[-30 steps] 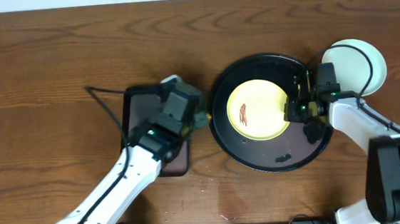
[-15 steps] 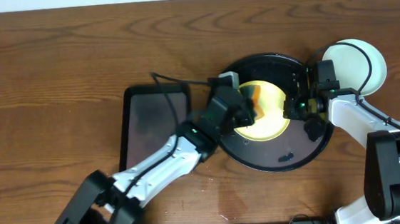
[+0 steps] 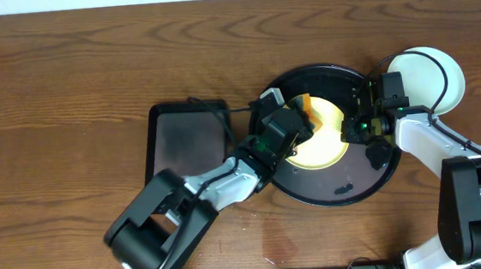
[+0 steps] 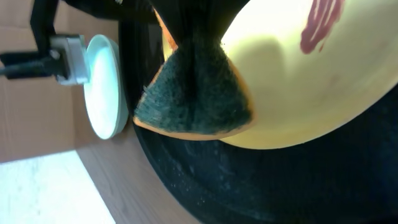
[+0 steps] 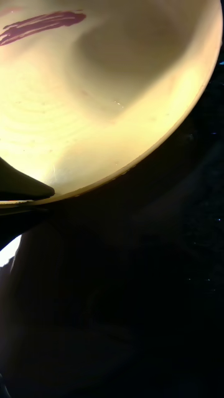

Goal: Clean dirty plates on tray and stack at the side
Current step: 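Scrub the yellow plate with the sponge while the right gripper holds it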

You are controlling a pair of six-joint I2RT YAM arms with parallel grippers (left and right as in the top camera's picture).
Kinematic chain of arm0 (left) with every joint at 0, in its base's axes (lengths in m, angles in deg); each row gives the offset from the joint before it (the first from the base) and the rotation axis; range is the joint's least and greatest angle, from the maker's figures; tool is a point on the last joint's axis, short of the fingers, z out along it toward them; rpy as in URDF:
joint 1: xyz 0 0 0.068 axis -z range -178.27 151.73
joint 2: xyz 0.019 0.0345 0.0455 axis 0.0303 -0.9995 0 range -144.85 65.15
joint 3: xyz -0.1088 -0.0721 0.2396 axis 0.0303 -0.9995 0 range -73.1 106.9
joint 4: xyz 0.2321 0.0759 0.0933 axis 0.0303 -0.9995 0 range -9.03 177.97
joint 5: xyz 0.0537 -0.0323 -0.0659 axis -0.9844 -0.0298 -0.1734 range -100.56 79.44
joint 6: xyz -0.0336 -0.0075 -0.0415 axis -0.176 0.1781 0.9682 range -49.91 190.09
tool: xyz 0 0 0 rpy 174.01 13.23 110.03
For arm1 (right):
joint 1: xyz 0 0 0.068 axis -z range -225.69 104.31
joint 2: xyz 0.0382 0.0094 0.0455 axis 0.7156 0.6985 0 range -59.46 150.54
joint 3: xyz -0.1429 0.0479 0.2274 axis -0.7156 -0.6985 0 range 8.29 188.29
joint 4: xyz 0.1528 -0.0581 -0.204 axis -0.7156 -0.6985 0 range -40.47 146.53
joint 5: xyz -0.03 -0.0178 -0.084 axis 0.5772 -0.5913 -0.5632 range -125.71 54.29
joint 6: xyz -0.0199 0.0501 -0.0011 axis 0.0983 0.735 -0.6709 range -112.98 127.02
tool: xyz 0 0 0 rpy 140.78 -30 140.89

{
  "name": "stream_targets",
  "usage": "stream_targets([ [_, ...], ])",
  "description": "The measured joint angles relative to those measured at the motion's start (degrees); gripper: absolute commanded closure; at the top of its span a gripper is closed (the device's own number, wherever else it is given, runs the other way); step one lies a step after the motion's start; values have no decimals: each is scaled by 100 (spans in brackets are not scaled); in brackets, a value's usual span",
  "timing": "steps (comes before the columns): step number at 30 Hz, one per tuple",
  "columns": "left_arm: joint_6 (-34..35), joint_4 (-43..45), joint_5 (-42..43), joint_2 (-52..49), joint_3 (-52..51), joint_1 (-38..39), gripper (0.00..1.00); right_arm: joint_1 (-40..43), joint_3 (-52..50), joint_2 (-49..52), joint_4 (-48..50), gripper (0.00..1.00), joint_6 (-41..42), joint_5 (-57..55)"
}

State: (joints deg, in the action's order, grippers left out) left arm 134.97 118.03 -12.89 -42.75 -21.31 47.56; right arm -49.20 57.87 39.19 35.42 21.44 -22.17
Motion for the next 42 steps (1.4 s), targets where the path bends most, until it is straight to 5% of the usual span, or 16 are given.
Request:
stream_targets([
  [10, 730, 35, -76, -758, 70, 4, 92, 0, 0, 0, 0, 99, -2, 0],
  [27, -496, -2824, -1169, 308, 282, 59, 92, 0, 13, 24, 15, 99, -2, 59],
  [42, -140, -1161, -382, 223, 170, 363, 92, 0, 15, 24, 13, 99, -2, 59],
])
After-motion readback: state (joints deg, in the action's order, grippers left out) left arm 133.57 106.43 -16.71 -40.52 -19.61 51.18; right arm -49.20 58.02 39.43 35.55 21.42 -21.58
